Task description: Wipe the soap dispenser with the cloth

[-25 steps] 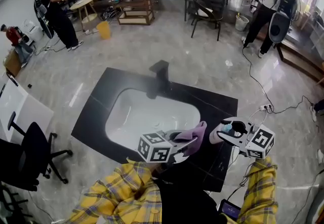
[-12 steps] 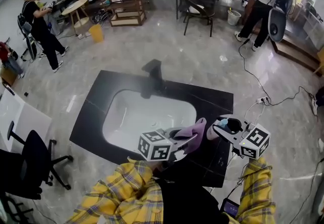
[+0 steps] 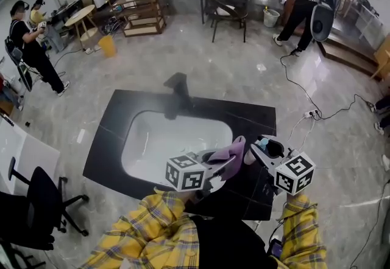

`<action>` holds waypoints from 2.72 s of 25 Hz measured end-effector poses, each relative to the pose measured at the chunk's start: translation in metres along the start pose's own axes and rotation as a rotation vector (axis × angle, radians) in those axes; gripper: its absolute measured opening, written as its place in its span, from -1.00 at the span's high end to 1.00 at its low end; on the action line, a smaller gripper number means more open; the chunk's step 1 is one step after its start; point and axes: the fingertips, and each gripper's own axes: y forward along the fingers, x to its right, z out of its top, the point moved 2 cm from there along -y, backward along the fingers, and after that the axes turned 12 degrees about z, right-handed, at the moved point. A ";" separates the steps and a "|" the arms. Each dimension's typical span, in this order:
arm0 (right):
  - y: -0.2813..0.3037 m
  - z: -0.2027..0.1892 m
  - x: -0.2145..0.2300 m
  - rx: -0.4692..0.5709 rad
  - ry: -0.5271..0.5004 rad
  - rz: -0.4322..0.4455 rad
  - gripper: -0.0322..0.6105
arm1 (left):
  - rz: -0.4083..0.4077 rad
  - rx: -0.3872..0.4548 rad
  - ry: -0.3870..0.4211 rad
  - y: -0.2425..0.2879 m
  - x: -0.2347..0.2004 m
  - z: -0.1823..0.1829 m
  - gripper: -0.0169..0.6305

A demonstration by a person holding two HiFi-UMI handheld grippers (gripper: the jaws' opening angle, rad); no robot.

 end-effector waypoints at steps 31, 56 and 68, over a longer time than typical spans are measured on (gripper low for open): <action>0.008 0.003 -0.011 0.124 0.198 -0.515 0.32 | 0.043 0.063 0.005 -0.016 0.006 0.009 0.68; -0.030 -0.020 -0.034 0.138 0.187 -0.400 0.16 | -0.067 -0.011 0.066 0.004 0.018 0.006 0.68; -0.031 -0.030 -0.036 0.112 0.187 -0.385 0.16 | -0.012 -0.100 0.041 0.021 -0.002 -0.025 0.68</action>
